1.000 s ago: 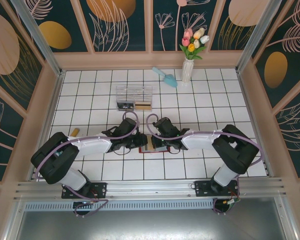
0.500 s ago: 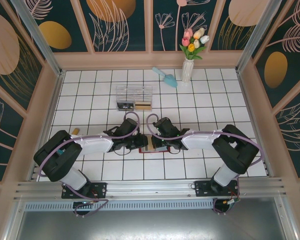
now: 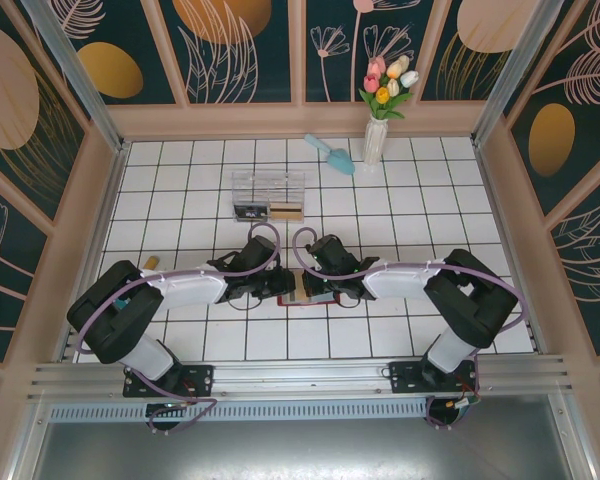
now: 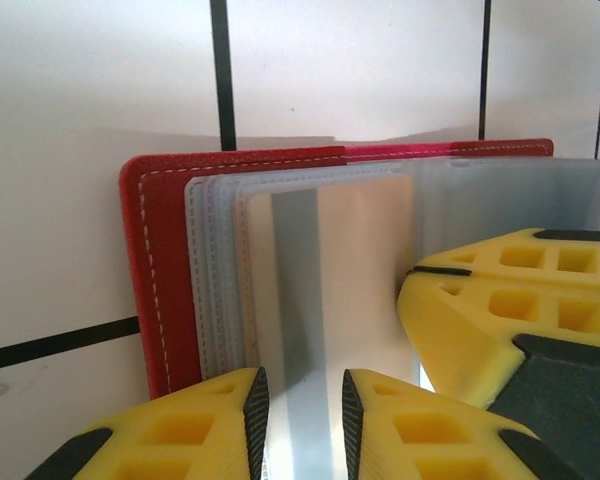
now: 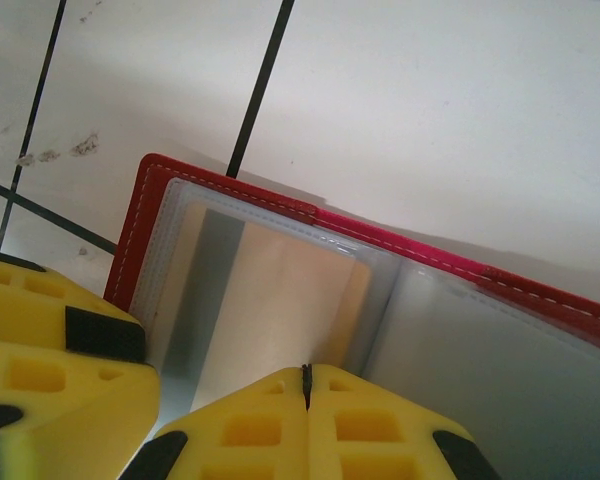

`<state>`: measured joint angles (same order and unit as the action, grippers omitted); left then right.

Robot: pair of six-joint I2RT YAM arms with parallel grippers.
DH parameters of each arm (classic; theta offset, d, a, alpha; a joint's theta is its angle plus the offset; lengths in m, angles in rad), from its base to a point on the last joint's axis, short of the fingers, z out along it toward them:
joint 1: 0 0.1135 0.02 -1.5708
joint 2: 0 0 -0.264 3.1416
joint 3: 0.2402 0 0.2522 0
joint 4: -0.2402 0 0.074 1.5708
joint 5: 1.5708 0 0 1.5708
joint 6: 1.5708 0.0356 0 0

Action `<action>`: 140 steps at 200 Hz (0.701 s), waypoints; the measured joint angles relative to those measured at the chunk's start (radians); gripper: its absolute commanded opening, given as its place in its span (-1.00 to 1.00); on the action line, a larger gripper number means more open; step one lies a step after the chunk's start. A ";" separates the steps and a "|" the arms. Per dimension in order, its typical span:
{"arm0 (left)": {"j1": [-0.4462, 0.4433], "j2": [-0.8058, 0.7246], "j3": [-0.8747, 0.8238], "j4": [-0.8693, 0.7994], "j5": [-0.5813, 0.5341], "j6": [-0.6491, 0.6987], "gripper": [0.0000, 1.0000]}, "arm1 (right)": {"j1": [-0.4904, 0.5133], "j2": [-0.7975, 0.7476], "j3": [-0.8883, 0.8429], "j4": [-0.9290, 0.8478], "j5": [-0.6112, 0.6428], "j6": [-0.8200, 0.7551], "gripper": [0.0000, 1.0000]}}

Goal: Take the credit cards out of the card holder

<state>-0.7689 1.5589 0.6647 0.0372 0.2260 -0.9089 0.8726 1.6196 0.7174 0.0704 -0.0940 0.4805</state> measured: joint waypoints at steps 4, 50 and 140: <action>0.000 0.000 0.001 -0.002 -0.004 0.000 -0.39 | 0.000 0.000 0.000 0.000 0.000 0.000 -0.98; 0.000 0.000 0.002 -0.011 -0.005 0.007 -0.39 | 0.000 0.000 0.000 0.000 0.000 0.000 -0.98; 0.000 0.019 0.005 0.027 0.070 0.007 -0.39 | 0.000 0.000 0.000 0.000 0.015 0.000 -0.98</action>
<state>-0.7689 1.5776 0.6701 0.0643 0.2962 -0.9020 0.8722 1.6196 0.7174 0.0704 -0.0792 0.4805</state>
